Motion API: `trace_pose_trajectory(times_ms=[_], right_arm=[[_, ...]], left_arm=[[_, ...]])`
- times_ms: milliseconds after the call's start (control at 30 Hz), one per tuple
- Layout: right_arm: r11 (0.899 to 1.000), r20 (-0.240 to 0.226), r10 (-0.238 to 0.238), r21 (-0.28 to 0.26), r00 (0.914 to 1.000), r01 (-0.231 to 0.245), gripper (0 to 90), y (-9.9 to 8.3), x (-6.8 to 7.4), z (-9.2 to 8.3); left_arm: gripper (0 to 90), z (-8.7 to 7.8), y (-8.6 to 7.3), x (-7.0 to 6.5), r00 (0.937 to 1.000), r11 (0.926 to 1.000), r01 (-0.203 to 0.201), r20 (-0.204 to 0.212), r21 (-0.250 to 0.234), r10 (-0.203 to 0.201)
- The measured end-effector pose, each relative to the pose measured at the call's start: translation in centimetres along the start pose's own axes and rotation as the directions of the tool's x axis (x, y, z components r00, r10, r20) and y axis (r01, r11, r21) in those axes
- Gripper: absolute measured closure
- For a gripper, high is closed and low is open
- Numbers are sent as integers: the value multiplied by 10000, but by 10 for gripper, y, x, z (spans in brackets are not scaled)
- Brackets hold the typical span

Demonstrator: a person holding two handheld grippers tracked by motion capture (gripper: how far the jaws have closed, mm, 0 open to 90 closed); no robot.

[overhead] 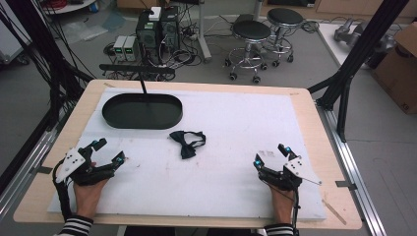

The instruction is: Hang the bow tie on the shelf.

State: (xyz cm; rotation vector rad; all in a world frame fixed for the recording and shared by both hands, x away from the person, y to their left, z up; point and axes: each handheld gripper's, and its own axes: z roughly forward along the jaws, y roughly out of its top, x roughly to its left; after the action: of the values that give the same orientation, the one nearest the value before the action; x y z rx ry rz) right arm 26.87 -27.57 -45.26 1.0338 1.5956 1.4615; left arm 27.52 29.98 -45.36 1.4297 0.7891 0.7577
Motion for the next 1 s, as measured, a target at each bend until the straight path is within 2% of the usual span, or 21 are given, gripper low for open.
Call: trace_pose_trajectory(times_ms=[167, 267, 467, 667, 800, 1000], right_arm=[[9999, -13, -108, -53, 9999, 108, 92, 0, 0, 0], [10000, -10, 35, -38, 10000, -35, 93, 0, 0, 0], [10000, -18, -20, -35, 10000, 20, 92, 0, 0, 0], [10000, -25, -64, -26, 10000, 64, 92, 0, 0, 0], [10000, -4, -35, -8, 10000, 35, 93, 0, 0, 0], [10000, 17, -57, 12, 10000, 57, 93, 0, 0, 0]], left_arm=[[161, 2, 1, 3, 9995, 9994, 278, -171, 212, -275], [159, 5, 6, 4, 10000, 9969, 39, -87, 788, -32], [159, 13, 29, 5, 9996, 9967, -32, 278, 806, 9], [159, 31, 54, 1, 9973, 9945, -313, 696, 997, 244], [159, 47, 70, -5, 9926, 9887, -671, 1099, 1343, 525], [158, 74, 91, -20, 9811, 9720, -1343, 1636, 1927, 1031]])
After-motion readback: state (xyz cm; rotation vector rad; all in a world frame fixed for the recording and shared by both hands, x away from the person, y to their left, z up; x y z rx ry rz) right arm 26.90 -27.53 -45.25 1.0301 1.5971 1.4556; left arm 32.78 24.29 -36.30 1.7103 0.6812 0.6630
